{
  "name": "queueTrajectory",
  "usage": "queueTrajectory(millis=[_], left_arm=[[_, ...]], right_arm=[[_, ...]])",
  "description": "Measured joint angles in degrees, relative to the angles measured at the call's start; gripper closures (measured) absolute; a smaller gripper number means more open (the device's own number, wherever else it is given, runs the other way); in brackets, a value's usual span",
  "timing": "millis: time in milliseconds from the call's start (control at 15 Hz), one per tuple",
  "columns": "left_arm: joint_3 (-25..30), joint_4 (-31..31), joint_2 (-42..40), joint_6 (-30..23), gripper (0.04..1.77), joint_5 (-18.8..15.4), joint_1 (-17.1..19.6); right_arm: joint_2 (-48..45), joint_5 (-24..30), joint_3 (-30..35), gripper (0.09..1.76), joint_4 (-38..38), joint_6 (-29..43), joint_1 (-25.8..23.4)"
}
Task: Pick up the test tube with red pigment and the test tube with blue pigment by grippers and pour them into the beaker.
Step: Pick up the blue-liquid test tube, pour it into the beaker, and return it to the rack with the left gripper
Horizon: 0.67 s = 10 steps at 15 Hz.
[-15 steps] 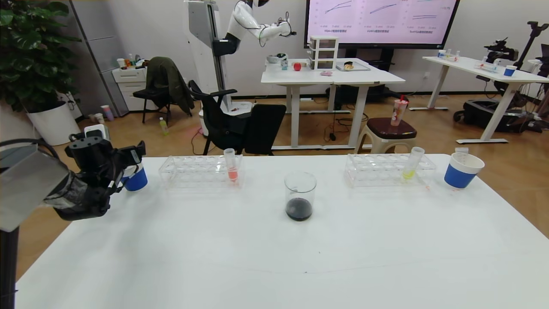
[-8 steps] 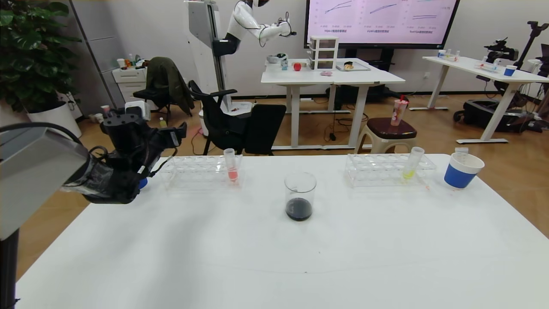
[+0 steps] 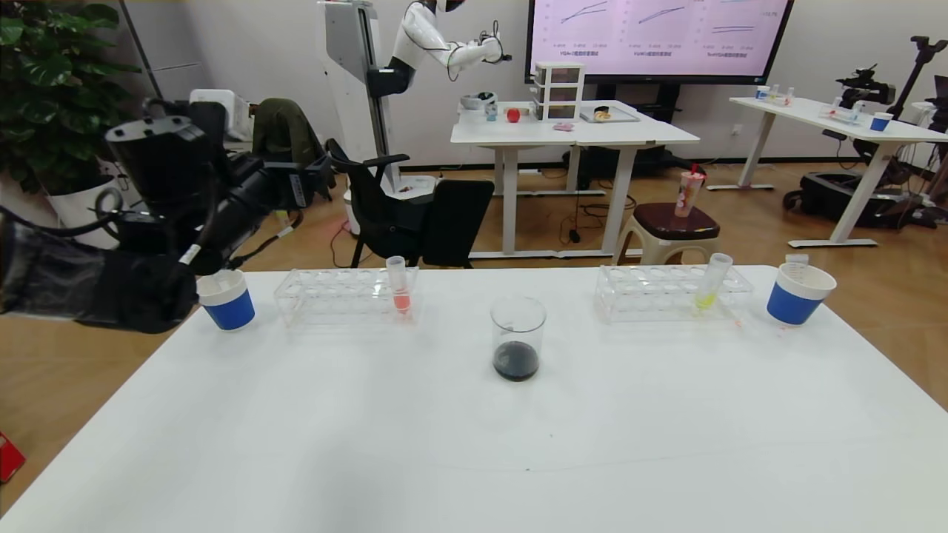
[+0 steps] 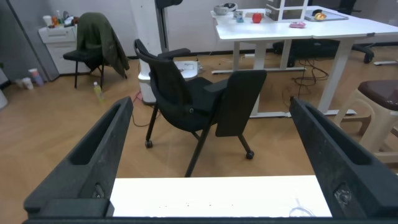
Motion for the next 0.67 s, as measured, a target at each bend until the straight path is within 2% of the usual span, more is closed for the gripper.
queueTrajectory(millis=[333,533,667], left_arm=[[12.35,11.43,-23.67,6.42,0.06,0.09,0.22],[17.55,22.65,-39.77,9.26,0.06,0.13,1.66],[19.26,32.52,-50.96,10.53,0.06,0.2,3.23]], right_arm=[[0.0,0.0,0.0,0.11,0.0,0.0,-0.02],[0.0,0.02,0.0,0.11,0.0,0.0,-0.02],[0.0,0.0,0.0,0.11,0.0,0.0,-0.02]])
